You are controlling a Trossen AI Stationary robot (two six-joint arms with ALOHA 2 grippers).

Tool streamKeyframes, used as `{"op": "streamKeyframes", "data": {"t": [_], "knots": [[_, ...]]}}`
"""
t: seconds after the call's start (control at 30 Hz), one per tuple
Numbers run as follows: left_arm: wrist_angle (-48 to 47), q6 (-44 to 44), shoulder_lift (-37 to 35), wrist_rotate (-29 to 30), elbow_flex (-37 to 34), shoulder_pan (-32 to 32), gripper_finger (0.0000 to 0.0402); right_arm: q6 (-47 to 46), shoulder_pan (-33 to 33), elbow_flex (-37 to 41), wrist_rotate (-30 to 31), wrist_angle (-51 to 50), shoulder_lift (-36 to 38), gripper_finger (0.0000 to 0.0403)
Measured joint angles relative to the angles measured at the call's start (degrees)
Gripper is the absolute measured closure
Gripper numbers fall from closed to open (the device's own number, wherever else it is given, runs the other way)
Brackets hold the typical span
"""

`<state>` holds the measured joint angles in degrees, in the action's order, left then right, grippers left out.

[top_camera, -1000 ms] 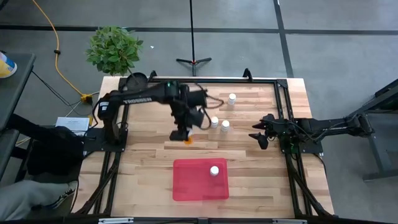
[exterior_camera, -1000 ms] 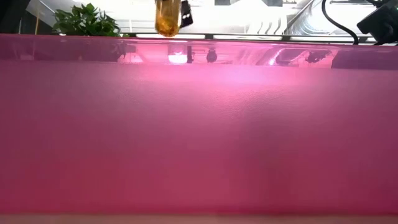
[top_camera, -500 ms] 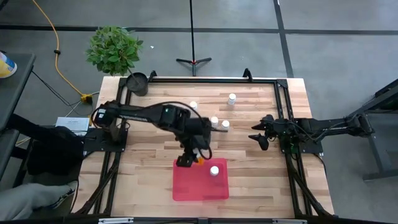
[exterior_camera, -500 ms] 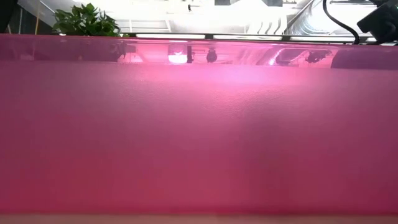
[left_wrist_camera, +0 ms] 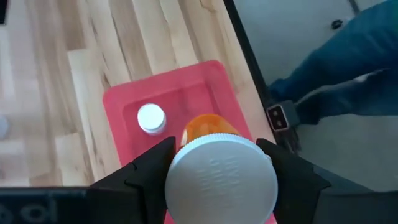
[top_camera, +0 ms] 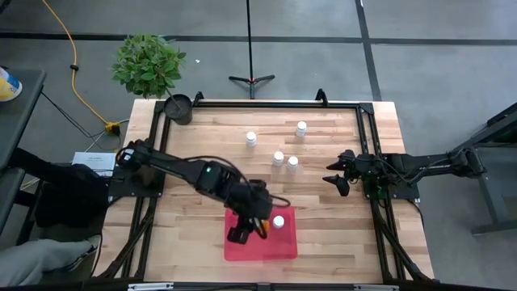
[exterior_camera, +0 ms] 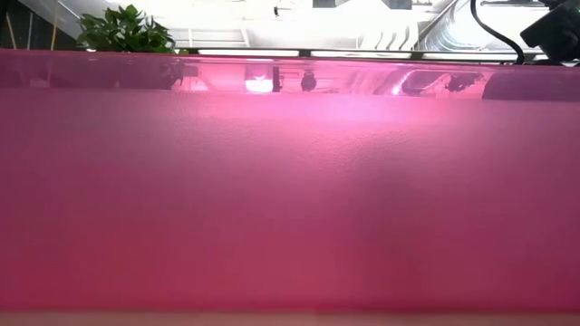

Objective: Pick and place pill bottles into a basket
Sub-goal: Put the orange pill bottle into the pink bin

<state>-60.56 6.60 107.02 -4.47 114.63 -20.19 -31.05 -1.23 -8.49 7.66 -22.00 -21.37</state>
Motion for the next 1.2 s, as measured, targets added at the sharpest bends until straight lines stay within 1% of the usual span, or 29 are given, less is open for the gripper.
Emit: {"op": "streamKeyframes", "data": {"t": [0.07,0.17,0.33,0.4,0.53,0.7,0.83,1.03,1.1,1.2], "knots": [[0.7,1.0,0.2,2.3,0.0,-1.1,0.0155,0.0,0.0,0.0,0.0,0.0,0.0,0.0139],[1.2,3.0,1.1,3.6,-0.1,-1.7,0.0172,0.0,0.0,0.0,0.0,0.0,0.0,0.0139],[3.3,5.7,4.4,4.5,0.0,-2.2,0.0172,0.2,0.0,0.0,0.4,0.4,0.0,0.0139],[5.5,6.6,6.1,4.3,0.0,-2.3,0.0163,0.0,0.0,0.0,0.3,0.4,0.1,0.0139],[5.3,7.1,9.7,4.2,-0.1,-2.3,0.0149,0.1,0.0,0.0,0.2,0.7,0.0,0.0139],[5.5,8.7,14.2,3.9,-0.1,-2.2,0.0172,0.4,0.0,0.0,-0.4,0.8,0.0,0.0139],[6.8,10.1,17.3,3.2,-0.1,-1.9,0.0173,0.6,0.0,0.0,-0.8,0.7,0.0,0.0139],[9.0,10.4,19.6,3.4,-0.1,-1.2,0.0142,1.4,0.0,0.0,-1.2,0.4,0.0,0.0139],[8.9,10.6,19.8,3.8,-0.1,-1.1,0.0145,1.5,0.0,0.0,-1.2,0.4,0.0,0.0139],[10.9,10.8,19.8,3.8,0.0,-0.4,0.0165,1.5,0.0,0.0,-1.2,0.4,0.0,0.0139]]}}
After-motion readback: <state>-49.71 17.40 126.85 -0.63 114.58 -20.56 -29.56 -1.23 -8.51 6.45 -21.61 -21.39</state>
